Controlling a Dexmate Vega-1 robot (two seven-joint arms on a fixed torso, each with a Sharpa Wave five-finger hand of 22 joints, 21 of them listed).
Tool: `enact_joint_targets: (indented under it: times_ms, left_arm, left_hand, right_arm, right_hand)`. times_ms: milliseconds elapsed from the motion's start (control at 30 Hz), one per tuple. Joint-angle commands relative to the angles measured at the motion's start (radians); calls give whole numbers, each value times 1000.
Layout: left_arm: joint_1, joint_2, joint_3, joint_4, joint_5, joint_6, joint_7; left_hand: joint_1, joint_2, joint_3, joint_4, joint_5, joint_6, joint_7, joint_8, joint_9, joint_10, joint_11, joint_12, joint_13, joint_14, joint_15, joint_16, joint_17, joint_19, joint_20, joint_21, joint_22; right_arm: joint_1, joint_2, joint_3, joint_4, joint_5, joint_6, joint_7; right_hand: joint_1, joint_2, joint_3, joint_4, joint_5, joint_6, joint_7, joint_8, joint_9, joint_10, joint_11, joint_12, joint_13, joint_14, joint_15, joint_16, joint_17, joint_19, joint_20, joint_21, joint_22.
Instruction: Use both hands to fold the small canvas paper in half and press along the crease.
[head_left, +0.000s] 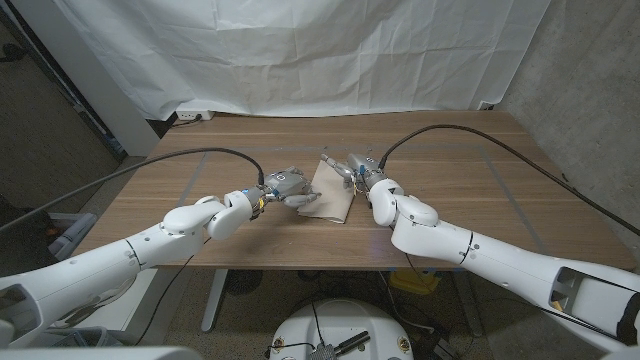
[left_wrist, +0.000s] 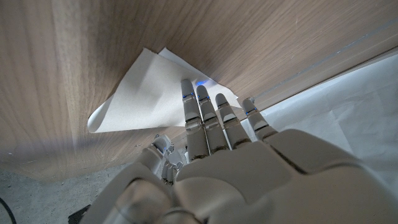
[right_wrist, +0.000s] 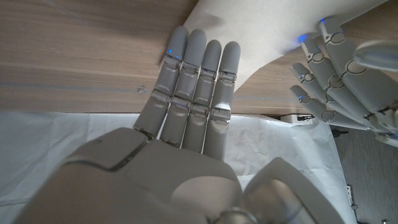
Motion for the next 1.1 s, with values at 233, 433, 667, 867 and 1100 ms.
enact_joint_targets:
  times_ms: [233,433,667,867,1100]
  left_arm:
    - [-2,-3,0,0,2,-1,-4]
    - [2,0,-2,-5,1,1,-1]
    - [4,2,-4,-6,0,3,-1]
    - [-1,-4,-1,3,3,-3,1]
    - [-5,-8,1,11,4,-9,5]
  left_hand:
    - [-3,73,-7,0,6,2,-2,-4,1,0,2,-6,0,7,-51,-4,1,-5,5,-3,0]
    - [-3,74,-7,0,6,0,-5,-5,1,2,2,-6,-1,7,-51,-4,1,-5,5,-3,0]
    - [-3,74,-8,1,6,1,-4,-5,1,1,1,-7,-1,8,-50,-4,1,-5,5,-3,0]
    - [-3,74,-8,1,6,0,-5,-5,1,0,3,-8,-1,7,-50,-4,1,-5,7,-3,0]
    - [-3,74,-8,1,6,-1,-4,-6,1,0,1,-8,-1,8,-51,-4,1,-5,6,-3,0]
  right_arm:
    - [-15,27,-4,48,49,25,27]
    - [-12,37,1,88,76,32,35]
    - [-13,33,0,84,74,33,19]
    - [-20,3,0,6,44,20,0]
    - [-41,-31,3,-84,11,9,-12]
  right_hand:
    - [-3,0,-4,2,4,2,3,-9,0,-4,4,-9,0,-2,-3,-10,1,-2,-1,3,3]
    - [-4,0,-5,2,4,2,4,-10,1,-3,7,-9,2,-1,-3,-11,2,-3,-2,3,2]
    - [-5,1,-5,2,5,6,7,-7,7,6,5,-5,6,4,-3,-9,5,-1,-1,4,2]
    - [-5,1,-6,2,5,5,5,-7,10,5,6,-4,11,7,-4,-9,6,0,-1,4,2]
    - [-5,2,-7,1,5,9,3,-8,9,7,5,-4,12,11,-4,-9,8,3,-2,5,2]
